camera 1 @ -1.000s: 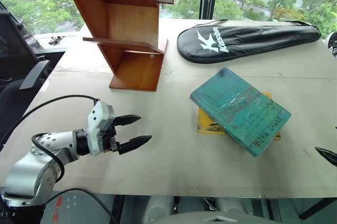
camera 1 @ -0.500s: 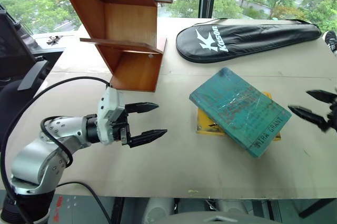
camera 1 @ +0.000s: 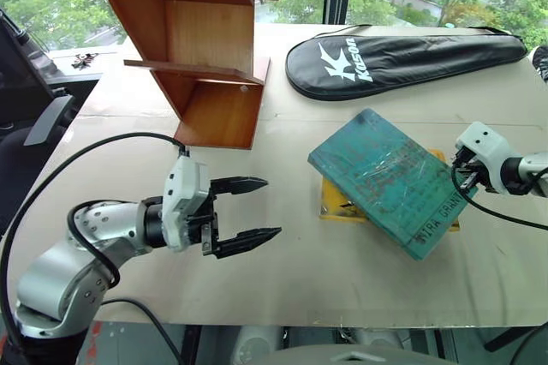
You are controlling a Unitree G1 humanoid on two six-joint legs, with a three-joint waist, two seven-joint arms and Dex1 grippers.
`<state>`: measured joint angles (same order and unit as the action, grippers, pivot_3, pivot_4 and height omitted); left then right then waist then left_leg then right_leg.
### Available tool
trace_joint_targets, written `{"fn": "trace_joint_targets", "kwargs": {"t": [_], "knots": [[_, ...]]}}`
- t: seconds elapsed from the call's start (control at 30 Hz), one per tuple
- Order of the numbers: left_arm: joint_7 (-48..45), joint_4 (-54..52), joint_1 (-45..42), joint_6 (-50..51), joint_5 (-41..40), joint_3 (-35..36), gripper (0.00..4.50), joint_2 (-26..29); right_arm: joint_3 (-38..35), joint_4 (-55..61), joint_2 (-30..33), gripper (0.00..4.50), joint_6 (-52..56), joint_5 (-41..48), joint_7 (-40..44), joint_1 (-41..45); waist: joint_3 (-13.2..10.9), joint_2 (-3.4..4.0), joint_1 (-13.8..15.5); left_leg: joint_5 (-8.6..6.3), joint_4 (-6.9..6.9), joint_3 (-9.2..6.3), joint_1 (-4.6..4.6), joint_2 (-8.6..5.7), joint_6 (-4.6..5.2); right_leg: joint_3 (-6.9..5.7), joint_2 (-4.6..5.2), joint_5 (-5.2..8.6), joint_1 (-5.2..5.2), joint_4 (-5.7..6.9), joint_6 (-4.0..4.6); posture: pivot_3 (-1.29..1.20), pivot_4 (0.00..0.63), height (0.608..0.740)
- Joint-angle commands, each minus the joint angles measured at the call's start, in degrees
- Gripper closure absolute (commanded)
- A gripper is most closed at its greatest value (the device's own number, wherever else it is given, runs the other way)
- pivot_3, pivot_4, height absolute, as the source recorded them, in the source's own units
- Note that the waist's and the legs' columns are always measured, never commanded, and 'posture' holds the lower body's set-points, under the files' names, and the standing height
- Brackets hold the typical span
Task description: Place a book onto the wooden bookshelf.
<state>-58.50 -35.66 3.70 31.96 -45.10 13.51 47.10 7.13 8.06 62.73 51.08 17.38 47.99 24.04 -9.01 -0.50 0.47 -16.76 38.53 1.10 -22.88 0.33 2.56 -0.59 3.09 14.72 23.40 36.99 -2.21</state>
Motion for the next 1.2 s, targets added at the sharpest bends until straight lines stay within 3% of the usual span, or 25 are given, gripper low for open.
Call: {"fn": "trace_joint_targets", "kwargs": {"t": [0.03, 0.5, 0.6, 0.67, 0.7, 0.77, 0.83, 1.0, 1.1, 1.2], "knots": [[-0.2, -1.9, 2.0, -1.9, 0.7, 1.2, 0.0, 0.1, -3.1, 7.0, -2.1, 4.42, 4.2, 3.2, -0.3, 1.1, 0.0, 0.0, -0.1, 0.0, -0.01, 0.0, 0.02, 0.0, 0.0, 0.0, 0.0, 0.0, 0.0, 0.04, 0.0, 0.0, 0.15, 0.74], [1.5, 1.4, 3.6, -1.8, 3.1, 0.4, 0.0, 0.1, -0.7, 15.0, -12.5, 4.42, 9.7, 3.5, -5.9, 3.3, 0.0, -0.01, 0.2, 0.0, 0.37, 0.0, 0.1, -0.03, 0.01, 0.04, 0.02, 0.0, 0.02, 0.62, 0.01, 0.0, 0.15, 0.74], [5.7, 2.5, 2.8, 4.5, -0.2, 0.4, 0.0, -0.2, -5.9, 15.9, -11.2, 4.42, 0.2, 2.2, -5.0, -1.3, 0.0, -0.02, 0.5, 0.0, 0.38, -0.01, 0.1, -0.03, 0.01, 0.03, 0.01, 0.0, 0.02, 0.64, 0.01, 0.0, 0.15, 0.74], [9.7, 3.8, 1.9, 12.7, -7.3, 1.0, 0.0, -0.5, -15.9, 16.3, -12.1, 4.42, -11.3, 4.2, -0.9, -8.6, 0.0, -0.05, 0.7, -0.01, 0.42, -0.05, 0.07, -0.05, 0.02, 0.0, 0.02, 0.01, 0.02, 0.63, 0.0, 0.0, 0.15, 0.74], [10.9, 4.5, 1.5, 15.4, -9.9, 1.2, 0.0, -0.6, -20.0, 16.3, -12.9, 3.9, -14.0, 6.4, 1.0, -11.5, 0.0, -0.05, 0.8, -0.03, 0.45, -0.11, -0.01, -0.05, 0.06, -0.04, 0.03, 0.01, 0.02, 0.61, -0.01, 0.0, 0.15, 0.74], [14.9, 7.4, -0.1, 21.5, -16.6, 1.5, 0.0, -1.9, -28.3, 17.8, -14.1, 3.39, -17.9, 11.8, 8.0, -19.2, 0.0, -0.06, 0.6, -0.04, 0.53, -0.16, -0.01, -0.05, 0.07, -0.06, 0.02, 0.03, -0.04, 0.61, -0.04, 0.0, 0.15, 0.74], [21.6, 11.3, -2.5, 27.1, -23.4, 1.6, 0.0, -4.6, -34.5, 19.2, -14.2, 2.45, -20.1, 16.1, 13.3, -25.0, 0.0, -0.05, 0.7, -0.06, 0.56, -0.19, 0.03, -0.05, 0.1, -0.08, 0.03, 0.02, -0.12, 0.62, -0.05, 0.0, 0.15, 0.74], [37.7, 19.0, -7.7, 36.1, -37.4, 0.2, 0.0, -9.7, -42.1, 20.1, -10.0, 0.02, -19.1, 24.7, 21.6, -28.9, 0.0, -0.06, -0.8, -0.19, 0.69, -0.18, 0.63, -0.04, 0.32, 0.05, 0.03, 0.0, -0.49, 0.97, -0.04, 0.0, 0.15, 0.74], [45.1, 23.3, -10.2, 37.4, -43.4, -0.9, 0.0, -12.5, -42.0, 19.0, -8.4, 0.02, -20.1, 25.0, 22.8, -28.8, 0.0, -0.14, -1.1, -0.2, 0.65, -0.21, 1.27, -0.01, 0.33, 0.04, 0.03, 0.03, -1.13, 0.95, 0.0, 0.0, 0.15, 0.74], [49.6, 27.6, -13.0, 38.0, -45.0, -2.4, 0.0, -14.8, -41.1, 19.6, -7.8, 0.02, -20.4, 25.6, 22.7, -28.6, 0.0, -0.14, -0.8, -0.17, 0.68, -0.23, 1.26, -0.02, 0.29, 0.03, 0.03, 0.03, -1.14, 0.96, 0.01, 0.0, 0.15, 0.74]]}}
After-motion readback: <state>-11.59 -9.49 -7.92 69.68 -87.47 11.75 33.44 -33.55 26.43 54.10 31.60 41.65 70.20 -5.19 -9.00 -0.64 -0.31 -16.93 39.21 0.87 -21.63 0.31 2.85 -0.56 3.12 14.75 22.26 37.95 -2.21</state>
